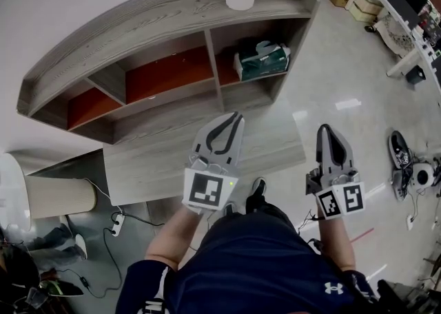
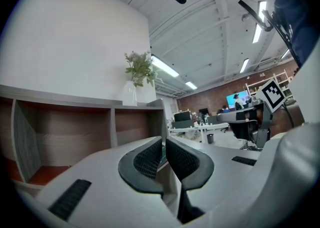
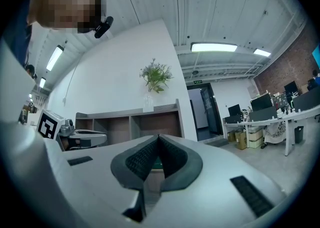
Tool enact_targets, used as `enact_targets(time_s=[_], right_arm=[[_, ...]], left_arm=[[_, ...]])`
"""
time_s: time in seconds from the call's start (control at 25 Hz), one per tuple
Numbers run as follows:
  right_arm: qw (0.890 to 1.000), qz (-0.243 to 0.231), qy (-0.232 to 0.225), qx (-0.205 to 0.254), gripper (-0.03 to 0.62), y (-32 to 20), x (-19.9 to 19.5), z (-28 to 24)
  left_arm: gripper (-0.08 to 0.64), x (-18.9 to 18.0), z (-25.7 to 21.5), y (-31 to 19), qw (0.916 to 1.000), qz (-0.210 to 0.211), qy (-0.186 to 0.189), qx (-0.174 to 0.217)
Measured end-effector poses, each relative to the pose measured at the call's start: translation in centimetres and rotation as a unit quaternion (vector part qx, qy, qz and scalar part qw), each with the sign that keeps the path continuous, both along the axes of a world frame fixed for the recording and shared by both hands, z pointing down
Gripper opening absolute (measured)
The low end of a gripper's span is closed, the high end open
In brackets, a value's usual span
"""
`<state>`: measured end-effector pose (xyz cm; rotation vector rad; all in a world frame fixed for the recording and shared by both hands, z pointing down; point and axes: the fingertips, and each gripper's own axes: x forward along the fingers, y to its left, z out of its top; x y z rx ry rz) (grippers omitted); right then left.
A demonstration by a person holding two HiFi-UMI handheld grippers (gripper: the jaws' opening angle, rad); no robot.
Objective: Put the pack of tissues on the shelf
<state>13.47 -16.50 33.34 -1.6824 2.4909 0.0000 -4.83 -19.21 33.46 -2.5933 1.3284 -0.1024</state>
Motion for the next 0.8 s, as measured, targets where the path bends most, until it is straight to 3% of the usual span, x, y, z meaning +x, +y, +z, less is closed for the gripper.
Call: enact_targets(time_s=[0.8], right_arm=[[1.0,-0.015,-0.008,-0.01,0.011,-4.1,1.6,1.1]], left_arm=[[0.037,1.7,1.4,-3.8,0.9998,-0.016,-0.01,-0.006]])
